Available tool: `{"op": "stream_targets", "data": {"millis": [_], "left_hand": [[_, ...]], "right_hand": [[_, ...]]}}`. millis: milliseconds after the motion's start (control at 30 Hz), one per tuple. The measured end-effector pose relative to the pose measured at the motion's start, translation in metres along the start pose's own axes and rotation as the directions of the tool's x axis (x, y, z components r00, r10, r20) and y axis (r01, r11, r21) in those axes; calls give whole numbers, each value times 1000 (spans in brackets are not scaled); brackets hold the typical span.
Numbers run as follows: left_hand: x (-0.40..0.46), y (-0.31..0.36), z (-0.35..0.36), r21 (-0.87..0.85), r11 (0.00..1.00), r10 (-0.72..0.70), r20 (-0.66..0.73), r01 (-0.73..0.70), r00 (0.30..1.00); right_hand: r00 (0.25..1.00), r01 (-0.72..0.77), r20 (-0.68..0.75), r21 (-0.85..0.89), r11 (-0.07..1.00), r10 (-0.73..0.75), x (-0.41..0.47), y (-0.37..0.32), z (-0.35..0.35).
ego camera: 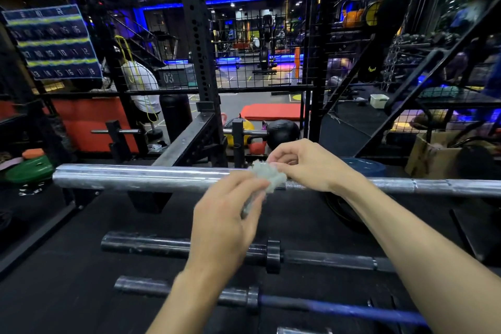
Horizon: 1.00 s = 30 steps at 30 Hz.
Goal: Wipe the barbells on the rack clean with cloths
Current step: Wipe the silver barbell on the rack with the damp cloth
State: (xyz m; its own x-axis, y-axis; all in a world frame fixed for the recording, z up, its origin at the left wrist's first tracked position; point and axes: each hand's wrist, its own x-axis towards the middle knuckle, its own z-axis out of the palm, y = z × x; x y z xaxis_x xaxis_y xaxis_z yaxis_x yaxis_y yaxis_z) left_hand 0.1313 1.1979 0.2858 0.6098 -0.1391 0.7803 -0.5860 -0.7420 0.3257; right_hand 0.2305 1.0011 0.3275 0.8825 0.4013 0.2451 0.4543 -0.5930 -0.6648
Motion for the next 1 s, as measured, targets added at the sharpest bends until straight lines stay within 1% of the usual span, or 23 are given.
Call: {"op": "stream_targets", "data": {"millis": [67,133,200,267,333,467,533,633,767,833,900,1000], "left_hand": [[-20,0,7,42,998,41,-9,-41,999],[-22,-1,10,60,996,72,-14,-71,997],[-6,0,8,43,998,46,-25,-44,999],[19,-3,3,25,1000,-18,-44,19,999],[36,-6,2,5,999,-38,-28,38,999],[7,-4,3,-24,999,27,-27,-28,999],[-16,-6,6,10,998,61,-12,-61,998],[-28,-10,7,35,995,92,16,-93,996],[2,-7,-3,-1,999,33,-47,-33,998],[21,-9,-2,0,1000,5,-48,-5,999],[24,-10,4,-13,1000,17,-59,-18,998],[-5,-8,11,-36,998,52,-122,-57,991]], "right_hand": [[1000,-12,9,4,1000,12,-1,-3,-1],[1000,-16,12,-14,1000,16,-2,-4,-2],[1000,-18,11,-44,999,19,-1,-4,0],[1000,-20,19,-67,998,21,-2,-5,1],[999,-11,34,-52,999,12,-3,-5,0],[1000,-19,11,-46,999,20,-1,-4,0],[1000,-26,-1,-44,999,26,-1,-4,0],[999,-23,33,-20,1000,23,-3,-6,-3],[991,-41,129,72,997,32,-4,-9,-8],[987,-34,158,86,996,20,-2,-10,-11],[984,-38,179,82,996,23,-2,-15,-12],[985,-42,168,63,997,31,0,-13,-10]]}}
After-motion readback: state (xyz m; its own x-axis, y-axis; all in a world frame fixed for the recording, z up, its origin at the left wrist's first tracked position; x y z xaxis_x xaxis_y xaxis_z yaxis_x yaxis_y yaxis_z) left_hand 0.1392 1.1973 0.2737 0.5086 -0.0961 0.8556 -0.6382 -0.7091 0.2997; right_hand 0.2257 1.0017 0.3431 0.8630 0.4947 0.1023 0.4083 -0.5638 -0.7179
